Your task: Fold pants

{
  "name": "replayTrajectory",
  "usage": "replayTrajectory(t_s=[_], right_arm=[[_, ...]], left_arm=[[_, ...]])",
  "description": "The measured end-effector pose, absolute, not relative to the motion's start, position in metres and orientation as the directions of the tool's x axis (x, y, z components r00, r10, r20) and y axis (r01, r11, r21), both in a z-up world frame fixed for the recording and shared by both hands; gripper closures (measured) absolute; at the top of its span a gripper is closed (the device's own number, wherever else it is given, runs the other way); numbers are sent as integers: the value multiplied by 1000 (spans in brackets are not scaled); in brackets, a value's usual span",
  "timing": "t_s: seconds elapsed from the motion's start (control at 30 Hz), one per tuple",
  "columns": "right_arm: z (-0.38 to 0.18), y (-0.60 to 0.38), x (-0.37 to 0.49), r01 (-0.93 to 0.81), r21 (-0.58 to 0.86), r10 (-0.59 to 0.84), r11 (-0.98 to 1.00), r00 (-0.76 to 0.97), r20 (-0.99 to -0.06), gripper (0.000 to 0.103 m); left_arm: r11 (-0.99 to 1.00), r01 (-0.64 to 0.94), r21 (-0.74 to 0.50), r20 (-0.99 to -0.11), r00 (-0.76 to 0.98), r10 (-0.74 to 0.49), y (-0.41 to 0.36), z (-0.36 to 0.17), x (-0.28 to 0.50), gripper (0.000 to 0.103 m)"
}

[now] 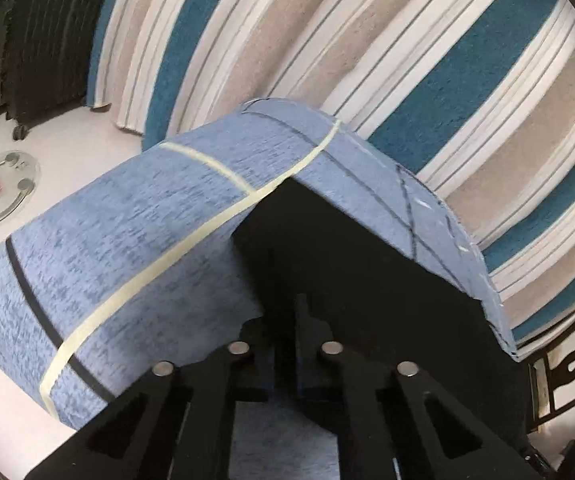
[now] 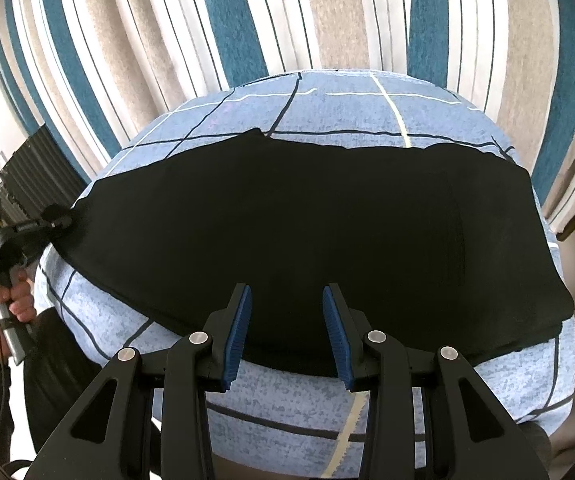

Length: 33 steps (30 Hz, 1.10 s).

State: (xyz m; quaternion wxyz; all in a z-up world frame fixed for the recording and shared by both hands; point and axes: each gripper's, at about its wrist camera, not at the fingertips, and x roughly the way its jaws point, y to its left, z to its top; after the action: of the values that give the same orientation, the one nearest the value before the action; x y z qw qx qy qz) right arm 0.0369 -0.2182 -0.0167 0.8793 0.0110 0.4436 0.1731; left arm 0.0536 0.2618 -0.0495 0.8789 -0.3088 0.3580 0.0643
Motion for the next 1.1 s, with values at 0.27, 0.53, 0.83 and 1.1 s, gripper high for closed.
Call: replayTrajectory(t_s=[0.27,0.53,0.83,1.1], right_arm=[[-19,-231,36,-260,201,316,944,553,-771,65],[-22,-258,34,-202,235,309,951,571,-760,65],[-27,-281,33,-157,270,310,950,577,-756,65],[-25,-272,38,-185,319,366,930,566,-739,65]], left_arm=[[889,-93,-449,-574,793,-207,205,17,75,96],[899,214,-383,-552,727,-408,100,46,101,96],[824,399,-403,-663,494,-563,-4,-15,91,96],[809,384,-445,-672,454,-585,-8,-31,81,96]])
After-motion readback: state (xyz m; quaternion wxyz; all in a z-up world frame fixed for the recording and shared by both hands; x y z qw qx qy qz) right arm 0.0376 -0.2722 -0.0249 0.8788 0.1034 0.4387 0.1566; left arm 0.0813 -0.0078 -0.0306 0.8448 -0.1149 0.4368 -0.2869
